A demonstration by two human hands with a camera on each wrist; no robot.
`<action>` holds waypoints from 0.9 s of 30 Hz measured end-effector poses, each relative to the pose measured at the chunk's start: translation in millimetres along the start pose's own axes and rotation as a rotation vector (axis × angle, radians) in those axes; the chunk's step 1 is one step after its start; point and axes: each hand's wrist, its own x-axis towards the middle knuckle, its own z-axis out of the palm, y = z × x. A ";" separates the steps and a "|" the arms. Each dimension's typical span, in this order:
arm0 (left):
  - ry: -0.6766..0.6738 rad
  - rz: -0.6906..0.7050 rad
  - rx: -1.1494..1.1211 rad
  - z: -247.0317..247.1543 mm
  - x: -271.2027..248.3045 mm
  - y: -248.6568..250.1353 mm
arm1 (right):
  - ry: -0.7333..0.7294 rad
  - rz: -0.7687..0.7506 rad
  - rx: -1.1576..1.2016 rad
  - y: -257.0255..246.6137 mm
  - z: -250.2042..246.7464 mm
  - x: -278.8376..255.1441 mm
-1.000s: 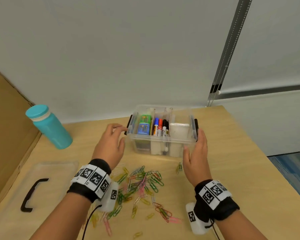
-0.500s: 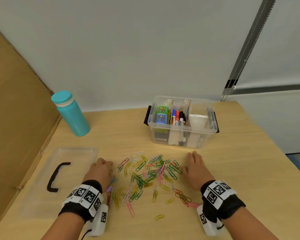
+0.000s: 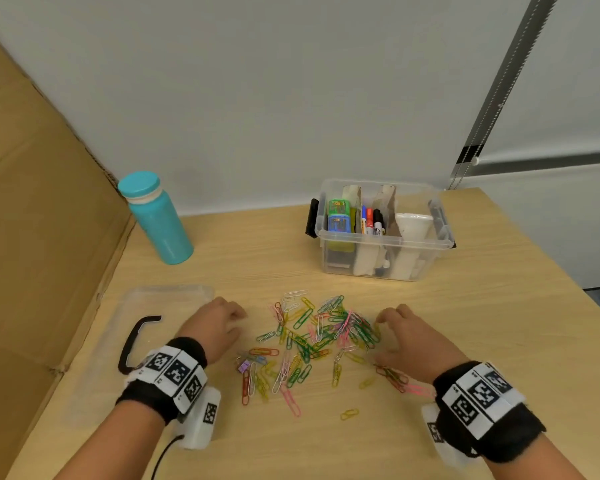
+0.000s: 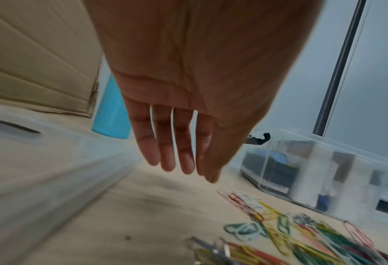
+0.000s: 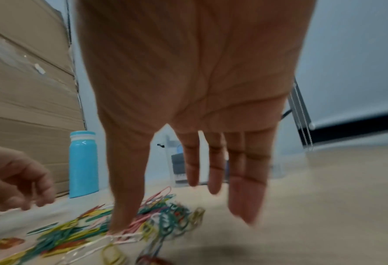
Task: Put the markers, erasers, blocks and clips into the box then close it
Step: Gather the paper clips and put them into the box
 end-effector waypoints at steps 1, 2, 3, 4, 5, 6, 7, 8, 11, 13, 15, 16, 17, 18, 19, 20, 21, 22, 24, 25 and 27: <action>-0.033 -0.026 -0.004 -2.6 -2.5 -4.6 | -0.060 0.070 -0.053 2.2 -0.2 -3.7; -0.076 -0.051 0.000 -2.9 -5.4 -8.1 | -0.128 0.131 -0.096 4.0 0.8 -7.6; -0.125 -0.073 0.003 -1.8 -9.2 -10.3 | -0.189 0.177 -0.120 5.7 3.6 -10.9; -0.172 -0.089 -0.007 1.0 -13.1 -11.9 | -0.231 0.203 -0.120 6.8 6.9 -13.4; -0.212 -0.102 -0.033 4.7 -17.3 -12.7 | -0.253 0.211 -0.099 7.2 9.9 -15.0; -0.241 -0.112 -0.074 8.5 -21.0 -12.4 | -0.258 0.208 -0.070 6.3 12.1 -15.4; -0.257 -0.120 -0.123 11.7 -24.0 -11.0 | -0.254 0.196 -0.039 4.7 13.4 -14.6; -0.263 -0.124 -0.158 14.7 -25.4 -9.6 | -0.247 0.180 -0.005 2.5 14.5 -13.1; -0.270 -0.106 -0.198 20.1 -25.5 -3.9 | -0.188 0.117 0.113 -4.2 19.4 -4.6; -0.276 -0.092 -0.199 22.5 -23.4 0.7 | -0.148 0.089 0.196 -6.2 22.3 1.3; -0.271 -0.090 -0.229 24.4 -20.5 3.8 | -0.107 0.079 0.262 -6.1 23.2 5.2; -0.269 -0.092 -0.251 24.9 -19.8 4.7 | -0.076 0.072 0.271 -6.0 23.3 6.4; -0.264 -0.086 -0.256 24.3 -20.1 5.4 | -0.038 0.056 0.263 -5.7 23.2 7.0; -0.261 -0.073 -0.244 22.8 -21.4 6.3 | -0.001 0.034 0.235 -6.0 22.3 6.5; -0.261 -0.059 -0.220 22.1 -22.6 6.4 | 0.034 0.008 0.200 -6.5 21.7 6.2; -0.270 -0.042 -0.184 22.0 -24.3 6.5 | 0.056 -0.018 0.178 -8.2 21.1 5.5; -0.288 -0.021 -0.147 22.3 -25.7 6.7 | 0.066 -0.047 0.179 -10.4 20.9 5.2; -0.305 -0.004 -0.126 23.0 -26.7 8.0 | 0.067 -0.079 0.190 -13.9 21.1 5.1; -0.318 0.026 -0.140 24.4 -25.6 11.3 | 0.043 -0.156 0.227 -21.9 23.9 6.6; -0.306 0.040 -0.161 23.9 -24.3 14.9 | 0.018 -0.191 0.264 -26.0 26.4 8.1; -0.249 0.084 -0.211 19.5 -21.1 25.1 | -0.032 -0.248 0.339 -36.1 27.8 10.0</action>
